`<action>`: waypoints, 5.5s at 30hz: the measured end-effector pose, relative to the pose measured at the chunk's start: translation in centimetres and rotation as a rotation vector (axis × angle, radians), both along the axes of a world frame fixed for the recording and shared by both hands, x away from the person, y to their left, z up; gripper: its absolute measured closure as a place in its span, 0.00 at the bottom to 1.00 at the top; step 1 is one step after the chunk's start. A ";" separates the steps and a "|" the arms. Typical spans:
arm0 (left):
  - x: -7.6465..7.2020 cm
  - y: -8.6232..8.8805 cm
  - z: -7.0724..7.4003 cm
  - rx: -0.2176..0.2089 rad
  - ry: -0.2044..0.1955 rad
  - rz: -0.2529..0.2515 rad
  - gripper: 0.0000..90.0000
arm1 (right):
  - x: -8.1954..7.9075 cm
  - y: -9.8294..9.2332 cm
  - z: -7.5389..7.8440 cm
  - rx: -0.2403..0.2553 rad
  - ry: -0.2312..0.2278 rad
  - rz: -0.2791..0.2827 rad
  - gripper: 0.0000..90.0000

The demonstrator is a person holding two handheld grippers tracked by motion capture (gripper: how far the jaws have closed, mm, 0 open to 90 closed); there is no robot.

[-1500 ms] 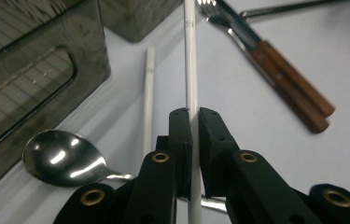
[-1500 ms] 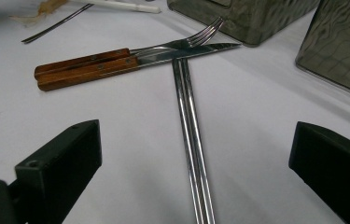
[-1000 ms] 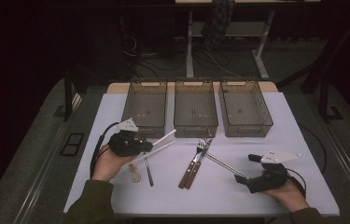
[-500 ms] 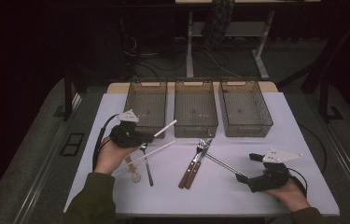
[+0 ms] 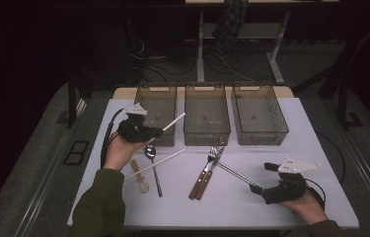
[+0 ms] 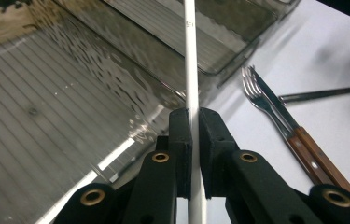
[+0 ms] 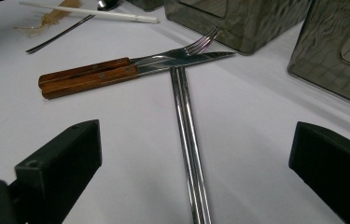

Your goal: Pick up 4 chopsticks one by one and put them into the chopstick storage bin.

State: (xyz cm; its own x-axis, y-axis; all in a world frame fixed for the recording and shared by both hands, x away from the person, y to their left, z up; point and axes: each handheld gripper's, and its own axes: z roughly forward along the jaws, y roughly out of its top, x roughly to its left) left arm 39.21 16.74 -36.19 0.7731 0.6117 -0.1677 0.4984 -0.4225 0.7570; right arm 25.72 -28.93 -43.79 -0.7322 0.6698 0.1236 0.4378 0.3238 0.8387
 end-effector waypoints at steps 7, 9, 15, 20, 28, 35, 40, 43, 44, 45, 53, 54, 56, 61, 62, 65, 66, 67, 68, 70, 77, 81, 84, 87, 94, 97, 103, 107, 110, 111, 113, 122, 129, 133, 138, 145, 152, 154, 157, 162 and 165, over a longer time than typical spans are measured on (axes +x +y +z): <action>1.6 -0.2 0.3 0.010 -0.002 0.024 0.93 | 0.0 -0.2 0.0 0.006 0.001 -0.005 0.03; 2.1 -0.3 0.4 0.006 -0.004 0.034 0.93 | 0.0 -0.2 0.0 0.008 0.000 -0.008 0.02; 3.6 -1.0 1.0 0.017 -0.014 0.045 0.93 | -0.1 -0.3 0.1 0.012 0.001 -0.011 0.03; 4.7 -1.3 1.2 0.030 -0.023 0.053 0.93 | -0.1 -0.4 0.1 0.022 0.000 -0.018 0.03; 6.5 -1.0 1.4 0.042 -0.046 0.088 0.93 | -0.1 -0.6 0.1 0.029 0.003 -0.021 0.03; 8.4 -0.8 1.4 0.050 -0.059 0.093 0.93 | 0.0 -0.7 -0.2 0.034 0.014 -0.017 0.03; 9.7 -1.0 1.6 0.060 -0.078 0.100 0.93 | 0.1 -0.8 -0.3 0.036 0.019 -0.027 0.02; 10.5 -1.0 1.6 0.039 -0.089 0.114 0.93 | 0.0 -0.8 -0.2 0.035 0.020 -0.030 0.03; 10.7 -0.9 1.5 0.036 -0.090 0.123 0.93 | 0.0 -0.8 -0.2 0.038 0.016 -0.030 0.02; 11.0 -0.8 1.5 0.035 -0.092 0.136 0.93 | -0.1 -0.9 -0.1 0.044 0.012 -0.032 0.03; 12.4 -0.3 0.0 0.051 -0.082 0.205 0.93 | -0.1 -1.3 -0.3 0.049 0.021 -0.053 0.02; 12.5 -0.3 -0.3 0.046 -0.075 0.209 0.93 | -0.1 -1.3 -0.3 0.049 0.021 -0.056 0.02; 12.7 -0.2 -0.7 0.056 -0.064 0.215 0.93 | -0.1 -1.4 -0.3 0.051 0.022 -0.060 0.03; 13.0 0.0 -1.2 0.048 -0.051 0.221 0.93 | 0.0 -1.5 -0.4 0.052 0.025 -0.061 0.03; 13.0 -0.1 -1.2 0.047 -0.051 0.227 0.93 | 0.0 -1.5 -0.4 0.053 0.025 -0.061 0.03; 13.1 -0.1 -1.4 0.060 -0.032 0.236 0.92 | 0.0 -1.5 -0.4 0.055 0.026 -0.060 0.03; 13.1 -0.1 -1.5 0.061 -0.029 0.250 0.89 | 0.0 -1.5 -0.4 0.054 0.026 -0.059 0.03; 13.2 -0.1 -1.5 0.062 -0.028 0.270 0.82 | 0.0 -1.5 -0.3 0.055 0.026 -0.059 0.03; 13.1 0.0 -1.5 0.060 -0.030 0.280 0.78 | 0.0 -1.5 -0.3 0.057 0.025 -0.059 0.03; 13.0 -0.1 -1.4 0.065 -0.035 0.279 0.76 | 0.0 -1.5 -0.3 0.058 0.023 -0.057 0.02; 12.3 -0.1 -0.7 0.067 -0.040 0.243 0.67 | 0.0 -1.3 -0.3 0.055 0.027 -0.043 0.03; 11.5 0.3 -0.3 0.045 -0.040 0.225 0.65 | 0.1 -1.2 -0.4 0.055 0.031 -0.031 0.02; 10.7 0.8 0.0 0.032 -0.049 0.222 0.64 | 0.1 -1.3 -0.4 0.064 0.032 -0.023 0.02; 9.7 1.3 0.5 0.018 -0.064 0.211 0.63 | 0.1 -1.4 -0.3 0.069 0.032 -0.018 0.03; 7.6 1.1 1.3 0.013 -0.069 0.166 0.57 | 0.2 -1.4 -0.2 0.069 0.023 -0.009 0.03; 6.6 0.7 1.4 0.029 -0.082 0.137 0.55 | 0.2 -1.4 -0.2 0.063 0.021 -0.010 0.03; 4.6 -0.1 1.6 0.071 -0.100 0.072 0.49 | 0.1 -1.3 0.0 0.061 0.012 -0.011 0.03; 3.6 -0.3 1.6 0.058 -0.102 0.042 0.45 | 0.1 -1.2 0.0 0.054 0.013 -0.009 0.02; 2.9 -0.3 1.5 0.056 -0.105 0.028 0.42 | 0.1 -1.2 0.0 0.051 0.013 -0.011 0.03; 2.6 -0.3 1.5 0.054 -0.106 0.026 0.41 | 0.1 -1.2 0.0 0.052 0.013 -0.011 0.02; 2.2 -0.3 1.4 0.043 -0.103 0.020 0.39 | 0.1 -1.2 0.0 0.049 0.014 -0.013 0.02; 0.3 0.2 0.3 0.030 -0.087 0.002 0.32 | 0.1 -1.1 0.0 0.049 0.010 -0.019 0.03; -1.5 0.3 -0.4 0.031 -0.104 -0.025 0.30 | 0.1 -1.1 0.0 0.047 0.012 -0.022 0.02; -2.4 0.3 -1.1 0.031 -0.105 -0.030 0.30 | 0.1 -1.1 0.0 0.045 0.011 -0.021 0.03; -3.3 0.3 -2.2 0.054 -0.095 -0.047 0.33 | 0.1 -1.1 -0.1 0.044 0.012 -0.022 0.03; -4.4 0.7 -3.8 0.073 -0.087 -0.064 0.50 | 0.1 -1.1 0.0 0.042 0.010 -0.024 0.03; -5.3 1.2 -5.0 0.092 -0.070 -0.069 0.64 | 0.0 -1.0 0.0 0.035 0.005 -0.024 0.03; -5.4 1.3 -5.2 0.108 -0.067 -0.068 0.67 | 0.0 -1.0 0.0 0.032 0.002 -0.021 0.02; -5.5 1.5 -5.4 0.122 -0.065 -0.064 0.71 | 0.0 -1.0 0.0 0.030 0.004 -0.020 0.03; -5.3 1.6 -6.0 0.128 -0.030 -0.070 0.76 | 0.0 -0.9 -0.1 0.020 0.006 -0.013 0.03; -5.0 1.5 -6.5 0.140 -0.015 -0.070 0.78 | 0.0 -0.9 -0.1 0.017 0.004 -0.010 0.03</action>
State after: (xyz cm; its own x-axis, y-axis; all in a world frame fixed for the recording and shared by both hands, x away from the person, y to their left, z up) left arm 34.17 18.26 -42.67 0.8163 0.5731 -0.0728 0.4535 -0.5577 0.6951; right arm 25.76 -29.79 -43.87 -0.7249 0.6750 0.1378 0.4446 0.3055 0.8420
